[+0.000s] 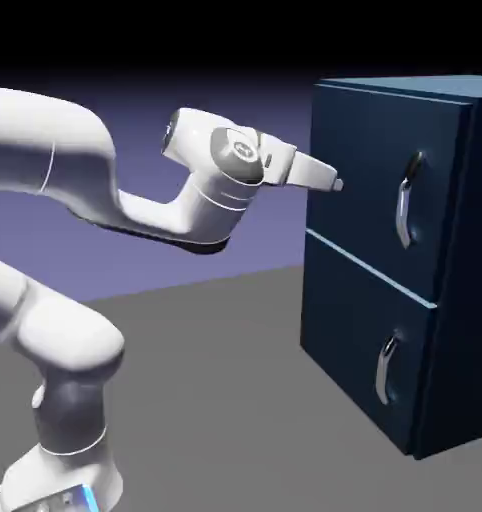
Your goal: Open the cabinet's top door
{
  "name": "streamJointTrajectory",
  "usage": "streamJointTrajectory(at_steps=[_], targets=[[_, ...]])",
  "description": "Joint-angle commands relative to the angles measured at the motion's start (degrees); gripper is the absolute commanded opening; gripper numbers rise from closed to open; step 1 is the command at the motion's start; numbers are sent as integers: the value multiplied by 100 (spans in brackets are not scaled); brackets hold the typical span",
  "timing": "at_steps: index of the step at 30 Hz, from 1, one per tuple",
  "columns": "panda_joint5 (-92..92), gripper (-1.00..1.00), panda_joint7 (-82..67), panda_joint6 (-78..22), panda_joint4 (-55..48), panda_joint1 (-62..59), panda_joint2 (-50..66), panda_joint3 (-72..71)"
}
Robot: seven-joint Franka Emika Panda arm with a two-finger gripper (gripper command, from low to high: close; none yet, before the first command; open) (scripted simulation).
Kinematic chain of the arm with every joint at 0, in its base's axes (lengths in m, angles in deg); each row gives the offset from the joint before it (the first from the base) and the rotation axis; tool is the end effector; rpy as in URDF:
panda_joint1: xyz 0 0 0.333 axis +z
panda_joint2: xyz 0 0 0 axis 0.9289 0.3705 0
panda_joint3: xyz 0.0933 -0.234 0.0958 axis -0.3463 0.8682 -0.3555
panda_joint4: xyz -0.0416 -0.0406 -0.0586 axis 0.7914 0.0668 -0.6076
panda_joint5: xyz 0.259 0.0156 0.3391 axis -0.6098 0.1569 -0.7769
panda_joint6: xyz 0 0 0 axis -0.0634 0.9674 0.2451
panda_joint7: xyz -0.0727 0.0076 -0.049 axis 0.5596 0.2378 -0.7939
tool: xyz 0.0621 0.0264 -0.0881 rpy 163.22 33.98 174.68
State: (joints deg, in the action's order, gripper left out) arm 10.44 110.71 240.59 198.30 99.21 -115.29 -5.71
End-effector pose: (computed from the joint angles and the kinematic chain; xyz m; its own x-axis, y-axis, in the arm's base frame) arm 0.4326 0.0237 0.5245 0.2635 -0.6300 0.7305 -0.1898 -0.7764 -0.6011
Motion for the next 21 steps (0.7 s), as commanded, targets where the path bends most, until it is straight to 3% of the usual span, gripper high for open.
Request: streamJointTrajectory(at_steps=[1,21], targets=[[250,100,182,-14,-38,81,-36,94],[5233,100,3819,-293,-798,1708,-760,1967]])
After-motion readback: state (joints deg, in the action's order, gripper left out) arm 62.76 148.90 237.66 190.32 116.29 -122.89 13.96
